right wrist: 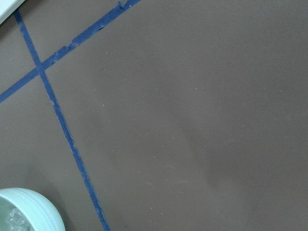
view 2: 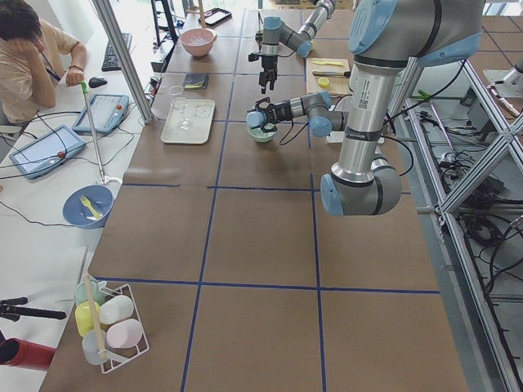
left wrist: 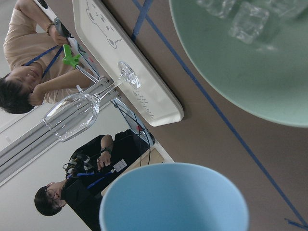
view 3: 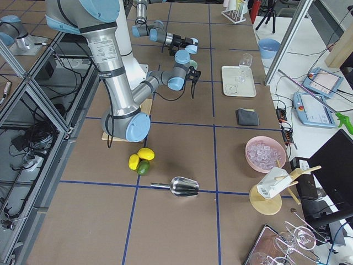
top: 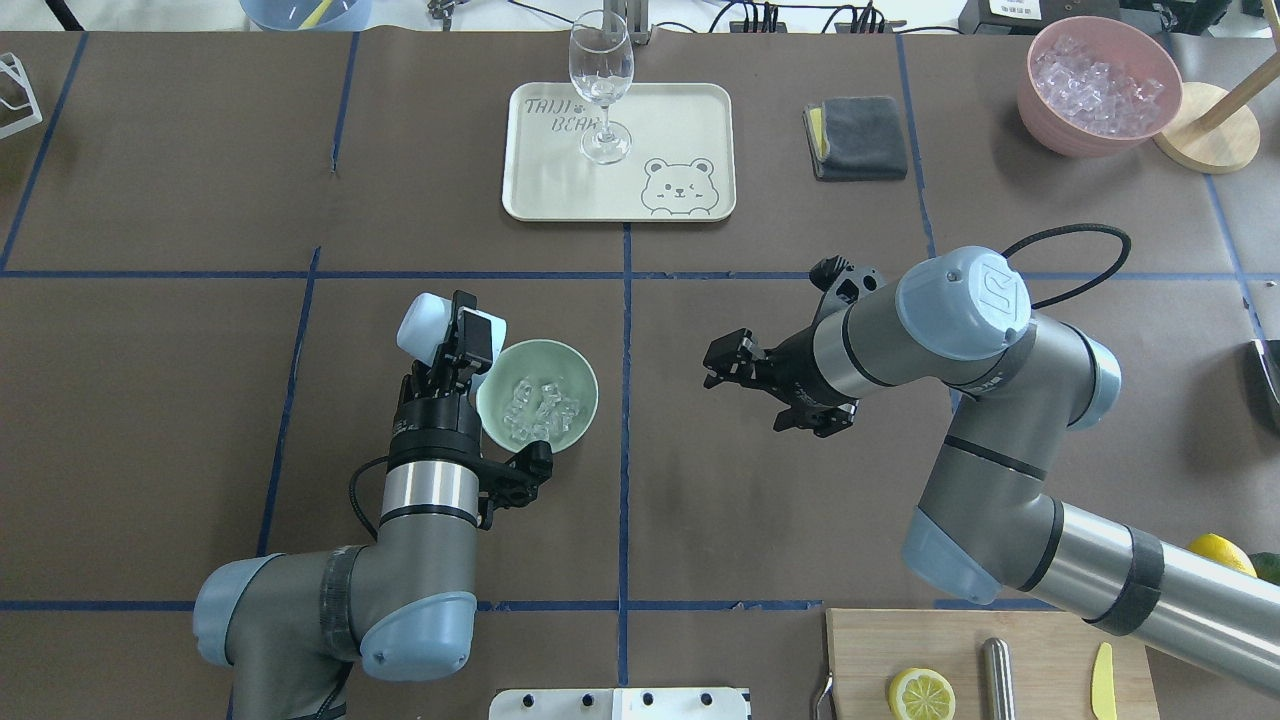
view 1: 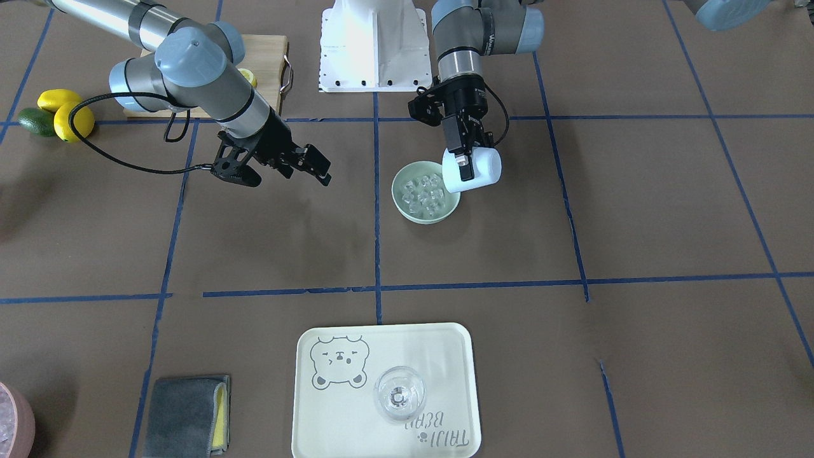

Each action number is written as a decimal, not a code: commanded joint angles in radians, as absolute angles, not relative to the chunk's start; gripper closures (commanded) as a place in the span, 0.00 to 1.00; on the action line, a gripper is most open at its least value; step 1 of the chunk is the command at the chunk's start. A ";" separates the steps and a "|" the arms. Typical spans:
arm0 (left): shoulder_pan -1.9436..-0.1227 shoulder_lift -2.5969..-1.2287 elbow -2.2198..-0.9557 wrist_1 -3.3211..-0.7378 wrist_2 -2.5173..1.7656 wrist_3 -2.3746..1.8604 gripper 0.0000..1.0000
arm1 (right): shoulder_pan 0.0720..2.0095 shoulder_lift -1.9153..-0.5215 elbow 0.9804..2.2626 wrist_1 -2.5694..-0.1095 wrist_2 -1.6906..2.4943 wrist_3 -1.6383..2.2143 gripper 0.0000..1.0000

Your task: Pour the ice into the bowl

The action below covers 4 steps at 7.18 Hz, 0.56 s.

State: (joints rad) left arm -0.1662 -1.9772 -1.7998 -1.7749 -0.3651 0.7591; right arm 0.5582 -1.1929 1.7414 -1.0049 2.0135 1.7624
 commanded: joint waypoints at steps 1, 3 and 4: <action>-0.172 -1.973 -1.807 -1.793 -0.353 0.639 1.00 | 0.558 -1.198 1.738 -0.986 2.014 1.766 0.00; -0.193 -1.941 -1.816 -1.793 -0.506 0.265 1.00 | 0.561 -1.197 1.744 -0.986 2.014 1.772 0.00; -0.216 -1.912 -1.819 -1.792 -0.578 0.053 1.00 | 0.564 -1.190 1.747 -0.986 2.014 1.775 0.00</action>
State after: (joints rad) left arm -0.1928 -1.9433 -1.8148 -1.7928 -0.4813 0.3009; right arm 0.5613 -1.1951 1.7436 -0.9866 2.0137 1.7713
